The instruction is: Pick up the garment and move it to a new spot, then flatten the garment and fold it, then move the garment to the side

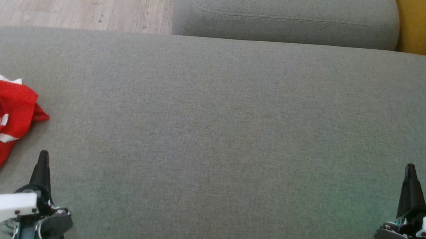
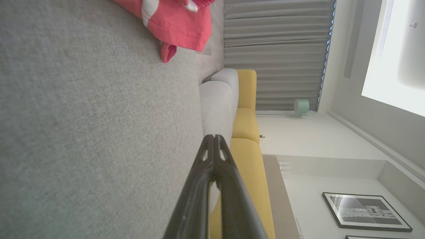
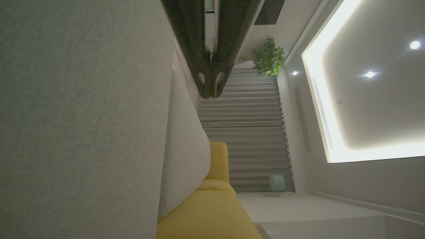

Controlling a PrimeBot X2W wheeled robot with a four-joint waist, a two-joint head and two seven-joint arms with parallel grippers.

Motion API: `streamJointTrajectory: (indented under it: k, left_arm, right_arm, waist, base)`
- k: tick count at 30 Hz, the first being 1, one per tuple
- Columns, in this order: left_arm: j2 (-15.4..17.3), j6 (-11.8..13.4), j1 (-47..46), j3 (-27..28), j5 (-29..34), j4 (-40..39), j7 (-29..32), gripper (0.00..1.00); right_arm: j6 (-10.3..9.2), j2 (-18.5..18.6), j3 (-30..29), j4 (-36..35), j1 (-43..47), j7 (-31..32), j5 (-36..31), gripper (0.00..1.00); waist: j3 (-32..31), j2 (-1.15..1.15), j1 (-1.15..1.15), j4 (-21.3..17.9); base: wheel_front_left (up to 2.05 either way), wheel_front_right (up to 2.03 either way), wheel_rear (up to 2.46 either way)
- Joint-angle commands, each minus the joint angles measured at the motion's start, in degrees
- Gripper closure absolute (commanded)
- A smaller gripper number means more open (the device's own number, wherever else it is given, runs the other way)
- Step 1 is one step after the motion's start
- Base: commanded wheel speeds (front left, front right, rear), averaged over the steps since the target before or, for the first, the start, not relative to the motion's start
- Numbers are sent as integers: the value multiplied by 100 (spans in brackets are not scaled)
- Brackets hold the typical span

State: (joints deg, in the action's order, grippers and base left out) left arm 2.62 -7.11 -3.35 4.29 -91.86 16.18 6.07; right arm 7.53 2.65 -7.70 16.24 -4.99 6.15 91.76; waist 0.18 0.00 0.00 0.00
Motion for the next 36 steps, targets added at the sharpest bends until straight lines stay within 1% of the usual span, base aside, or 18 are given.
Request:
streamJointTrajectory:
  k: [1, 9, 10, 11, 12, 13, 23, 31, 36]
  left_arm:
    - [26, -37, -284, 221, -32, -214, 40, 100]
    - [26, -37, -284, 221, -32, -214, 40, 100]
    - [0, 0, 0, -1, 1, 2, -1, 0]
    - [0, 5, 14, -17, 3, 59, -7, 100]
    - [-4, 5, 50, -37, 4, 147, -12, 100]
    - [-6, 5, 64, -43, 10, 177, -21, 0]
    - [14, 2, 19, -87, 197, 177, -192, 0]
    - [21, -1, -14, -94, 666, 159, -309, 0]
    - [20, -2, -20, -101, 1105, 146, -393, 0]
  right_arm:
    - [-4, 22, 119, -222, -120, 33, 42, 100]
    - [-4, 22, 119, -222, -120, 33, 42, 100]
    - [-1, 0, 1, 1, -1, 0, -1, 0]
    - [0, -3, 4, 70, 1, -1, -2, 100]
    - [0, -11, 7, 168, 23, -1, -3, 100]
    - [0, -14, 12, 192, 33, -5, -7, 0]
    - [0, 41, 123, 98, -5, -145, -148, 0]
    - [-1, 153, 282, 113, -68, -300, -440, 0]
    - [-1, 164, 307, 120, -103, -387, -825, 0]
  waist:
    - [0, 0, 0, 0]
    - [0, 0, 0, 0]
    - [0, 0, 0, 0]
    - [0, 0, 0, 0]
    - [1, 0, 0, 0]
    - [2, 0, 0, 0]
    - [8, 0, 0, 3]
    - [16, 0, 0, 5]
    - [23, 0, 0, -2]
  base:
    - [0, 0, 0]
    - [0, 0, 0]
    - [0, 0, 0]
    - [0, 0, 0]
    - [0, 0, 0]
    - [0, 0, 0]
    - [0, 0, 0]
    - [0, 0, 0]
    - [0, 0, 0]
